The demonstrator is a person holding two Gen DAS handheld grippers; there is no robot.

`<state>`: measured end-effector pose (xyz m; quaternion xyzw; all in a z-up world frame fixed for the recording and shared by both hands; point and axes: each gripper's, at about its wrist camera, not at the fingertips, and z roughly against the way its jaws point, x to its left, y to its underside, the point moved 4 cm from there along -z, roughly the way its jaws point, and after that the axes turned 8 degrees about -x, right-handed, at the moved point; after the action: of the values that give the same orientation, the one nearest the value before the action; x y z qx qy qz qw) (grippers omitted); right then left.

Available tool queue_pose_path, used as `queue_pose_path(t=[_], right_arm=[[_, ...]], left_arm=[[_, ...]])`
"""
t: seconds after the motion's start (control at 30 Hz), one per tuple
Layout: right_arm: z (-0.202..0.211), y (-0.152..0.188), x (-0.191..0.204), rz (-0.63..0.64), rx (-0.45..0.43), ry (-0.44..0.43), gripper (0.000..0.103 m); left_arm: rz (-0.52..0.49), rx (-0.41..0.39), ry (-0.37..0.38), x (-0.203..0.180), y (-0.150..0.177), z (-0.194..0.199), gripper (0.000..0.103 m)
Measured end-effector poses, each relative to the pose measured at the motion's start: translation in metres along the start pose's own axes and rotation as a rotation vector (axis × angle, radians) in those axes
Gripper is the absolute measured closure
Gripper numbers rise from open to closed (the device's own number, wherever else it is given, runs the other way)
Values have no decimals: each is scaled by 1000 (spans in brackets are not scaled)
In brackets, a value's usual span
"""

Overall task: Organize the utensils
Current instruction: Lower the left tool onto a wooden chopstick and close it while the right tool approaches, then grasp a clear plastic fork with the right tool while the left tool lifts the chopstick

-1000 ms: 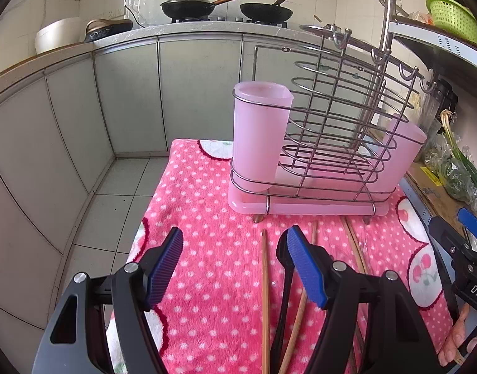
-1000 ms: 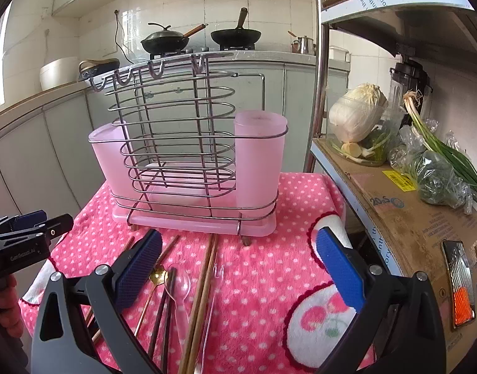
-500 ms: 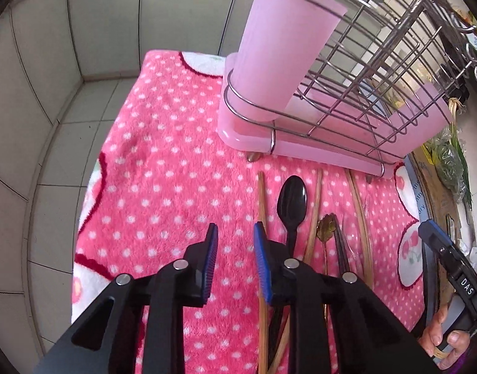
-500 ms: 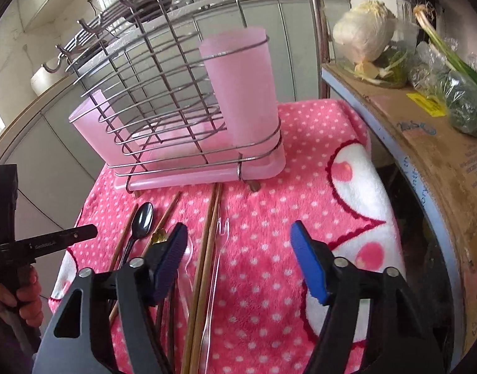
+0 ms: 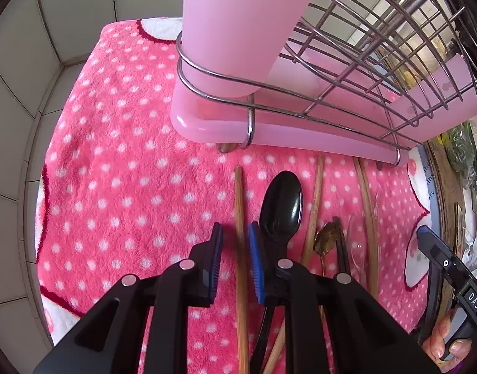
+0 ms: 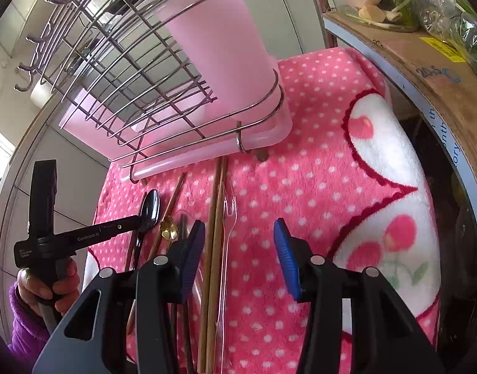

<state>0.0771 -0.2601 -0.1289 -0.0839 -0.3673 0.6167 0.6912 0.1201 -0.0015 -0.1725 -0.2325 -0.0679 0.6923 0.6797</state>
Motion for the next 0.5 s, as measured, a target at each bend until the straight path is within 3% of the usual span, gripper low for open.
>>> queue_pose_path(t=[0.1, 0.3, 0.5], right_arm=[[-7, -1, 2, 2, 18, 9, 56], [-26, 0, 4, -9, 81, 27, 80], [-50, -3, 12, -36, 140, 47, 81]], left_arm=[[-34, -14, -26, -1, 0, -2, 95], [2, -65, -38, 16, 6, 14, 97], [26, -70, -5, 33, 19, 16, 97]])
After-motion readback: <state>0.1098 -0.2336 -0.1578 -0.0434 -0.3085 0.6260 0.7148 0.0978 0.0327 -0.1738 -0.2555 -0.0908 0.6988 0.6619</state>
